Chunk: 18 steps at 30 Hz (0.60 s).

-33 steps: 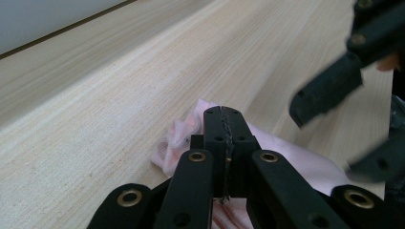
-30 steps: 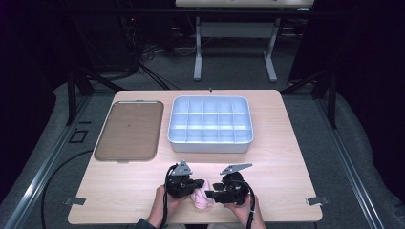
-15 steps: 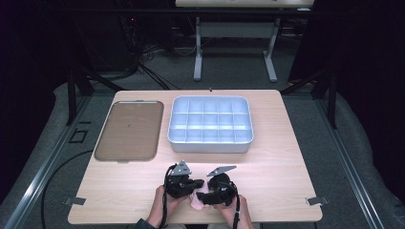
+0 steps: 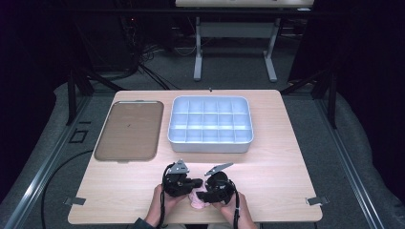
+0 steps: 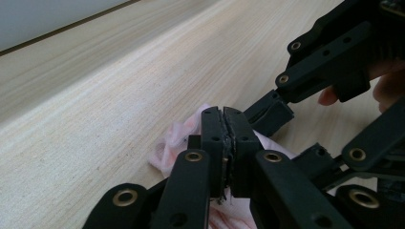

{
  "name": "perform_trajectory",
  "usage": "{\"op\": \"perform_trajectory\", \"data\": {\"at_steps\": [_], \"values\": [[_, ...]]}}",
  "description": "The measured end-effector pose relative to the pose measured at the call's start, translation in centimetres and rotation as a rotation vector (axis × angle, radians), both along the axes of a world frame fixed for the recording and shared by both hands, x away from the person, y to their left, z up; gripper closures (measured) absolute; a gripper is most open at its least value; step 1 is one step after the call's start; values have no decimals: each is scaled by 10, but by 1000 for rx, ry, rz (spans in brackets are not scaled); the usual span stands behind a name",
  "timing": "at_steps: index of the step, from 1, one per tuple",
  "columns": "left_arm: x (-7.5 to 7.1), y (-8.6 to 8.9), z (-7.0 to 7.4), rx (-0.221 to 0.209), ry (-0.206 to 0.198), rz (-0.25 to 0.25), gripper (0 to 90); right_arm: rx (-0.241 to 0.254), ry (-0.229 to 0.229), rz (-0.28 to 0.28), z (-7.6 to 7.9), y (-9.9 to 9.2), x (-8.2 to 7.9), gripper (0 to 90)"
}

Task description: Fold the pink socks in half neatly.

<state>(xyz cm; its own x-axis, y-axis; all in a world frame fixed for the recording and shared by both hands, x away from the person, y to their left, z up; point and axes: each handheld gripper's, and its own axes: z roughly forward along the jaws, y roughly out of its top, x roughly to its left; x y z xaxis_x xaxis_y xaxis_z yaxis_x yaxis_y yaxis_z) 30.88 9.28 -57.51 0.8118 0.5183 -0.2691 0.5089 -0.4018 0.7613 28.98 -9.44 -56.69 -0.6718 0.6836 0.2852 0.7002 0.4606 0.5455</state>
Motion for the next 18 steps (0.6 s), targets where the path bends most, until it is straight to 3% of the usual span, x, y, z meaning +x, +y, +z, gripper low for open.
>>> {"op": "perform_trajectory", "data": {"at_steps": [4, 6, 9, 13, 18], "values": [[0, 8, 5, -10, -8, 31, 788, 6, 21, 24, 0, -1, 4, 668], [1, 14, 9, 4, -32, 74, 700, 3, 21, 32, 1, 1, 5, 694], [4, 29, 12, 11, -33, 144, 575, -6, 16, 47, 2, 2, 6, 717], [5, 49, 10, 75, -62, 226, 445, -16, 22, 47, 3, 3, 6, 739], [2, 65, 0, 139, -72, 289, 359, -14, 23, 37, 3, 4, 6, 761]]}}
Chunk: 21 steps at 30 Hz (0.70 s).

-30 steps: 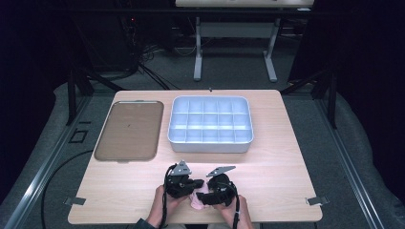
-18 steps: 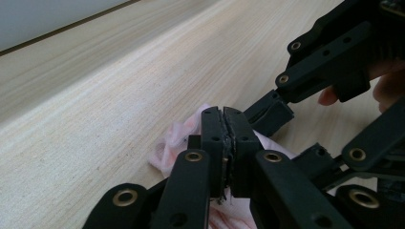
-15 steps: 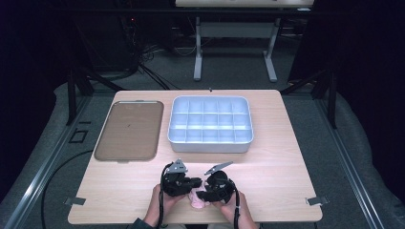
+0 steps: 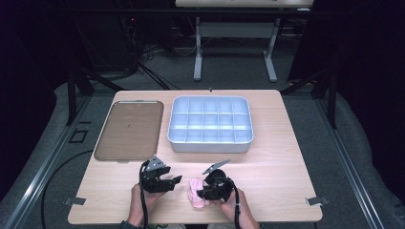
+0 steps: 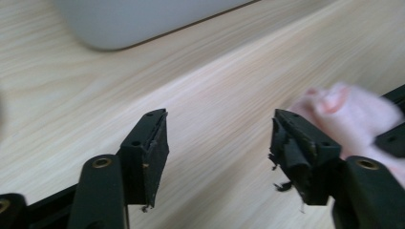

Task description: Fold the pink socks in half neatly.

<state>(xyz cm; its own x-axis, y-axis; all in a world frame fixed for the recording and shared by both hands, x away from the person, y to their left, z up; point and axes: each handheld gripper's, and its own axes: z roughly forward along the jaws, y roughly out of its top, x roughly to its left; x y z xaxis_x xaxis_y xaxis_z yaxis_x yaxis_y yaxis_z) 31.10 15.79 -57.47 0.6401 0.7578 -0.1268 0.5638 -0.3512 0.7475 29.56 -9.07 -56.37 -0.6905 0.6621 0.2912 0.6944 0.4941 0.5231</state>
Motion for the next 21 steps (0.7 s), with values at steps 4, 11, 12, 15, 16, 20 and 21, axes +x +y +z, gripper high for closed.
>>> {"op": "perform_trajectory", "data": {"at_steps": [4, 11, 12, 15, 16, 20, 21], "values": [[-4, 2, -8, 44, -7, 16, 272, 10, 9, 4, 0, -1, 1, 769], [-6, -2, -13, 90, -38, 15, 193, 19, 3, 17, -1, -4, 2, 781], [-7, -2, -14, 91, -43, 17, 188, 18, -4, 18, -1, -4, 2, 784], [-8, -3, -15, 109, -56, 19, 183, 14, -20, 25, -1, -3, 1, 793], [-8, -3, -15, 109, -57, 21, 179, 12, -22, 23, 0, -3, 0, 796], [-9, -4, -16, 117, -64, 19, 163, 21, -38, 29, -1, -3, -1, 806], [-9, -4, -16, 114, -65, 21, 161, 25, -36, 30, -1, -4, -1, 808]]}}
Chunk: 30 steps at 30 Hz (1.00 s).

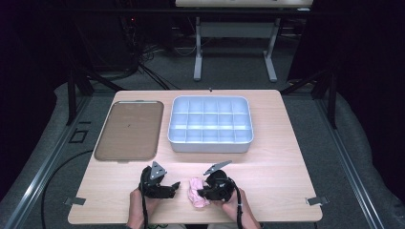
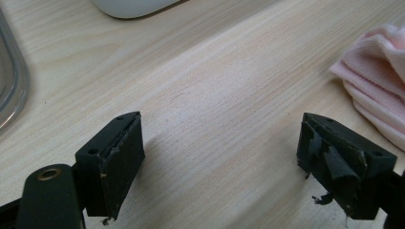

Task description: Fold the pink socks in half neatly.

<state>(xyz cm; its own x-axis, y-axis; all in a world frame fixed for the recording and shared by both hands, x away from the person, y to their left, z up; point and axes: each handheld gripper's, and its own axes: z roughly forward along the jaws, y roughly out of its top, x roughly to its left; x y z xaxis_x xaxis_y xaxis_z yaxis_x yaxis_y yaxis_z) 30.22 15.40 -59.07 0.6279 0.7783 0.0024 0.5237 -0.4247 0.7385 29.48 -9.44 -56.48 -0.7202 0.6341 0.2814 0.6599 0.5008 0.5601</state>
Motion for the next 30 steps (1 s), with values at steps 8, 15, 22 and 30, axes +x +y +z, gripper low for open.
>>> {"op": "perform_trajectory", "data": {"at_steps": [8, 15, 22, 30], "values": [[0, 0, 0, 4, -2, -3, 155, 33, 13, 9, -1, -5, 2, 819], [0, 0, 0, 3, -1, 0, 155, 29, -25, 10, -1, -3, -1, 823], [0, -1, 0, 1, -3, 5, 153, 40, -46, 15, 1, -5, -2, 824], [0, -1, 0, 2, -5, 6, 153, 62, -61, 2, 6, -12, -2, 824]]}}
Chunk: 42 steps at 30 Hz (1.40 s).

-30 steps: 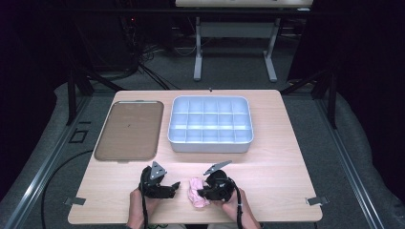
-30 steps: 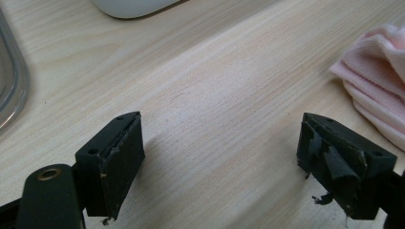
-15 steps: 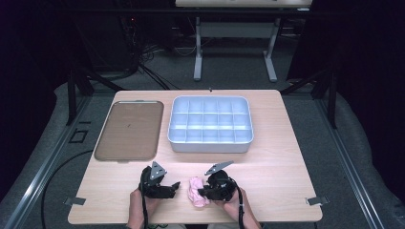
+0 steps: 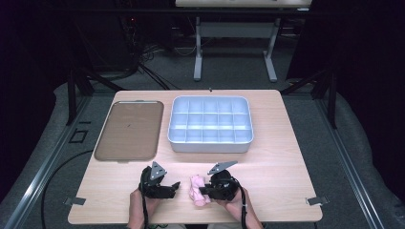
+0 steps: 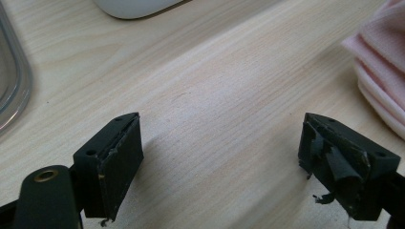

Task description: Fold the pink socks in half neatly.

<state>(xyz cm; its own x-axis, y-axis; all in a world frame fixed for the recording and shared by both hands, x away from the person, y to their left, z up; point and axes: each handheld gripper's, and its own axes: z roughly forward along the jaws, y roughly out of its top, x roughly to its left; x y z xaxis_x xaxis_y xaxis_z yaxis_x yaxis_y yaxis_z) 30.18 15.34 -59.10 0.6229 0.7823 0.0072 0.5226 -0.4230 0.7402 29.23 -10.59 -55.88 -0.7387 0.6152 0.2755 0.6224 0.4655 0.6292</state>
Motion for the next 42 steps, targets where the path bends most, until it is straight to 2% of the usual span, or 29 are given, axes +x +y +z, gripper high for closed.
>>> {"op": "perform_trajectory", "data": {"at_steps": [8, 13, 22, 42], "values": [[0, 0, 0, 0, 0, 0, 153, 6, -13, -13, 4, -6, 0, 823], [0, 0, 0, 0, 0, 1, 152, 0, -41, -21, 10, -12, 0, 823], [0, 0, 0, 1, 0, 3, 152, 21, -68, -60, 20, -24, 1, 823], [0, 0, 0, 1, -1, 6, 152, 2, -100, -102, 33, -39, 6, 822]]}}
